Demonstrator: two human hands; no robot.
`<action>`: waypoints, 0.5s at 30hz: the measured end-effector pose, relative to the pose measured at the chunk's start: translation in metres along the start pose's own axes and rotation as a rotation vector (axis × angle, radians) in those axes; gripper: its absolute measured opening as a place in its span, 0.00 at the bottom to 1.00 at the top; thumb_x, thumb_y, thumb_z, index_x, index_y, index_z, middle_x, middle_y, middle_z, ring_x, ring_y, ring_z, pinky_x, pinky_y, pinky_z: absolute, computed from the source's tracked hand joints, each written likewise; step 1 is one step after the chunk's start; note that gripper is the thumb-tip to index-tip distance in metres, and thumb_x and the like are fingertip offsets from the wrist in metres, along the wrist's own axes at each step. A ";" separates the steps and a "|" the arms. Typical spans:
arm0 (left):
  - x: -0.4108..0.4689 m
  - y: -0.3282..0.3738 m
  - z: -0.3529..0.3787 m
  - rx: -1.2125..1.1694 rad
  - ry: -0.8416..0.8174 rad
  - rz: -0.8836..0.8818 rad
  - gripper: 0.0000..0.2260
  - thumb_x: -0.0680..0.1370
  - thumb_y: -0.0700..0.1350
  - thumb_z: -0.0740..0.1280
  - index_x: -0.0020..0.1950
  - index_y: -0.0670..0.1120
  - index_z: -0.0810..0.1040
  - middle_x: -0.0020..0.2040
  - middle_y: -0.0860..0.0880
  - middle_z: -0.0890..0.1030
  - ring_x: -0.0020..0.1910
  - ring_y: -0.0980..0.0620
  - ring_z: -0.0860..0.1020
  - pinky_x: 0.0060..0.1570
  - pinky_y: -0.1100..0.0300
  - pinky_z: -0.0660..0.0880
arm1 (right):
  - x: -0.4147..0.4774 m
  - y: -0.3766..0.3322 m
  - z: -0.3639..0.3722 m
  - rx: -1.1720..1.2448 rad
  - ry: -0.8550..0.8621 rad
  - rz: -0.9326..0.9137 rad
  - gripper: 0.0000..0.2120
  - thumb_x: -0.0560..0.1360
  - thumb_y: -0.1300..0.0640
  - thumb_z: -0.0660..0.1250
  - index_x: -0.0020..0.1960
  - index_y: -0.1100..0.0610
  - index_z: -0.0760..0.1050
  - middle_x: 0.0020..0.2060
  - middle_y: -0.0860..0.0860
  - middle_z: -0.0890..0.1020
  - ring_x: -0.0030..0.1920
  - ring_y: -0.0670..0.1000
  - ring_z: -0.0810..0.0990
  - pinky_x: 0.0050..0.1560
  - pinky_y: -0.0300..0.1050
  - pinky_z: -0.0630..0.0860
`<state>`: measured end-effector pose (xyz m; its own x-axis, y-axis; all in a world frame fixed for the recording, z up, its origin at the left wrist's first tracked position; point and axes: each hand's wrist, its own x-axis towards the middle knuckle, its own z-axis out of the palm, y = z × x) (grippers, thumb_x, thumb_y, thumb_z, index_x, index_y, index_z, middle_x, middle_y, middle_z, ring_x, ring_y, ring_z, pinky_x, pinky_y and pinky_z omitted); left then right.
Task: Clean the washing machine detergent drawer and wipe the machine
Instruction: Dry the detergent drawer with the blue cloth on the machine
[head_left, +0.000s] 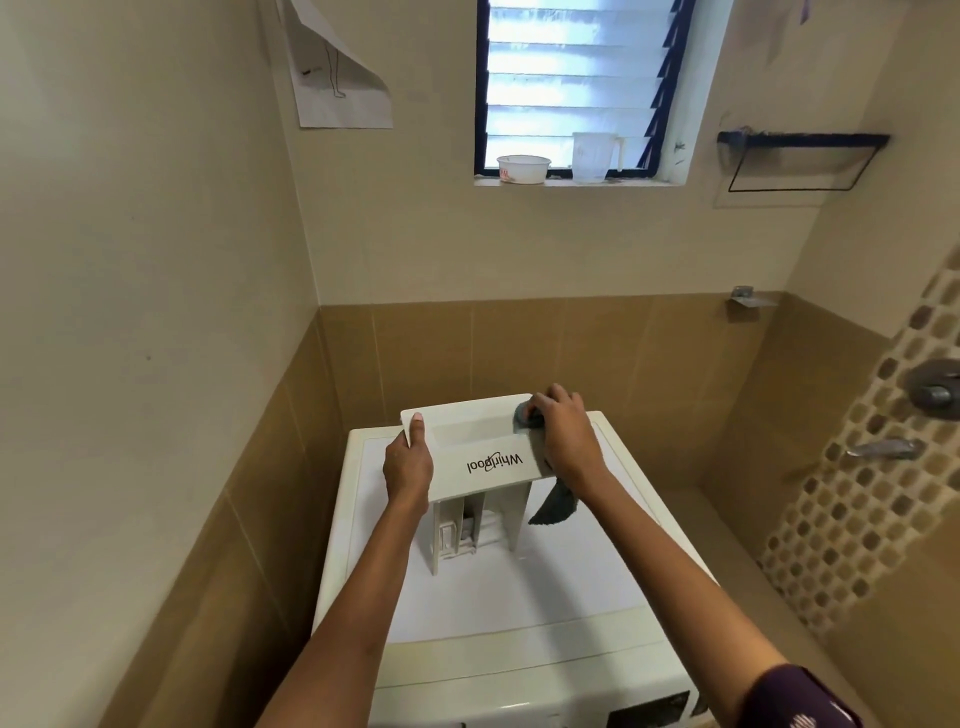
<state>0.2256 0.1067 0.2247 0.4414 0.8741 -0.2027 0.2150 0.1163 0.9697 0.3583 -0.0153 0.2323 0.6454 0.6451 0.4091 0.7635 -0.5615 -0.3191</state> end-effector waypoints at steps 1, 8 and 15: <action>-0.001 0.000 0.000 0.006 0.006 0.003 0.20 0.81 0.55 0.52 0.59 0.41 0.72 0.58 0.40 0.77 0.49 0.45 0.75 0.32 0.62 0.69 | 0.003 0.003 -0.001 0.022 0.033 0.053 0.11 0.74 0.67 0.61 0.54 0.59 0.75 0.53 0.55 0.73 0.55 0.56 0.69 0.46 0.41 0.67; 0.007 -0.003 0.002 0.012 0.018 0.015 0.21 0.81 0.55 0.53 0.61 0.41 0.72 0.58 0.40 0.78 0.54 0.42 0.78 0.38 0.61 0.72 | 0.004 -0.005 0.004 0.256 0.112 -0.170 0.16 0.67 0.74 0.63 0.48 0.60 0.81 0.44 0.58 0.77 0.46 0.57 0.73 0.42 0.43 0.67; 0.010 0.000 0.003 0.012 0.033 0.005 0.22 0.82 0.54 0.52 0.62 0.39 0.72 0.58 0.40 0.78 0.47 0.46 0.75 0.32 0.65 0.68 | -0.005 0.012 0.022 0.401 0.159 0.042 0.15 0.73 0.73 0.59 0.52 0.61 0.79 0.51 0.56 0.76 0.50 0.50 0.71 0.43 0.24 0.65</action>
<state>0.2320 0.1138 0.2224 0.4133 0.8899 -0.1930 0.2233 0.1064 0.9689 0.3644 -0.0139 0.2074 0.6884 0.5205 0.5051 0.7056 -0.3194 -0.6325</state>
